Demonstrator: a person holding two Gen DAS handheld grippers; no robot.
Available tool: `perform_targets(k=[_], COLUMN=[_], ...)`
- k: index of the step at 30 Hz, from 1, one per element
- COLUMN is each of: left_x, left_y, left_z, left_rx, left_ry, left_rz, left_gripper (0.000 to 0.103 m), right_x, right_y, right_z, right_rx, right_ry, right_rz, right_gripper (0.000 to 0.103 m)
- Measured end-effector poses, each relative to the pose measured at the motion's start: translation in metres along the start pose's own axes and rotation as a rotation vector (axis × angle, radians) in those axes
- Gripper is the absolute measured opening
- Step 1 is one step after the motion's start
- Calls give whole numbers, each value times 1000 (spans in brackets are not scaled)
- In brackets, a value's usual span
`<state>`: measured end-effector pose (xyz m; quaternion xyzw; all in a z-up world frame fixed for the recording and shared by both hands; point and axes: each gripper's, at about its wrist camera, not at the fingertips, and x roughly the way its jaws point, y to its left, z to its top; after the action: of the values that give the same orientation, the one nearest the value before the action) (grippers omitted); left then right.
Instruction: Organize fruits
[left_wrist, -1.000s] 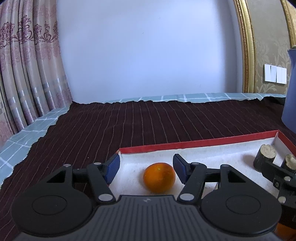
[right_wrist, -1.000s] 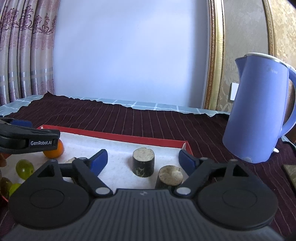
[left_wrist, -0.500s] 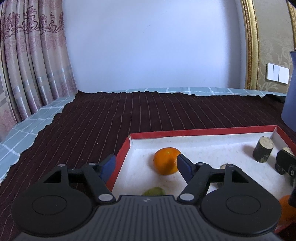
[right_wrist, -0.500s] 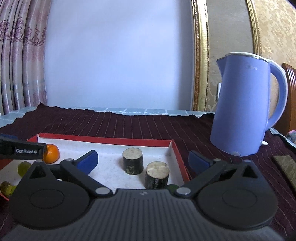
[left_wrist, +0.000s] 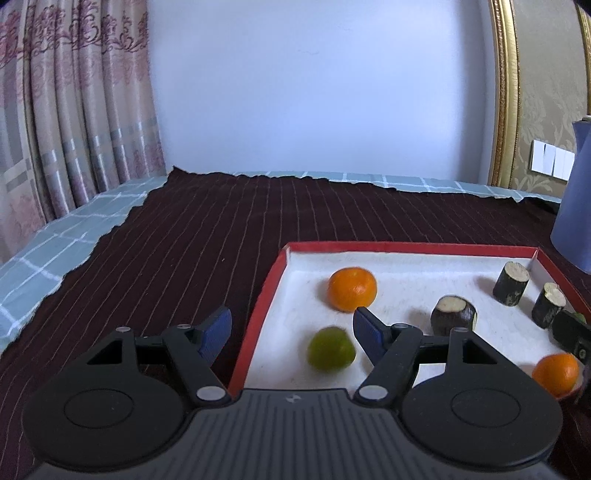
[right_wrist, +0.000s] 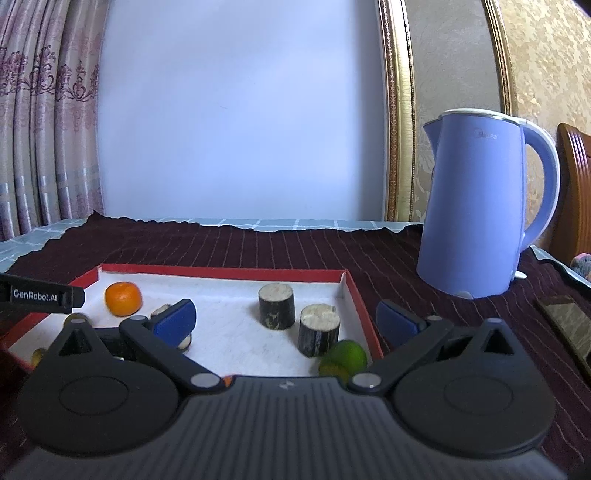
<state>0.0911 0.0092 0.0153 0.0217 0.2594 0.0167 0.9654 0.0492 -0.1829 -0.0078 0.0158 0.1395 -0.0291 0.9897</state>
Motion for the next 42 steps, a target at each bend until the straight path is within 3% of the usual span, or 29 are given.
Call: perform_targets(k=[2,6,18,28,42], left_x=[-5,-16,-39,-43,-32], left_y=[3,10,20,23,23], left_z=[-4,-12,-41,-52,-62], left_rx=[-3,-6,13,-1,7], left_ry=[5,4,5,44,92], left_rz=[3,7,13,19,16], left_gripper=[80,81,90,93,93], right_x=[-8,-21,-39,-25,-18], right_y=[0,1,12,16,11], right_z=[-2,-8,-27,-35,-38], right_rx=[-1,-14,-108,-156,-118], right_ry=[-3,18,219,337,369], right_rz=[8,26,149,159,182], right_gripper=[103,103,103,103,103])
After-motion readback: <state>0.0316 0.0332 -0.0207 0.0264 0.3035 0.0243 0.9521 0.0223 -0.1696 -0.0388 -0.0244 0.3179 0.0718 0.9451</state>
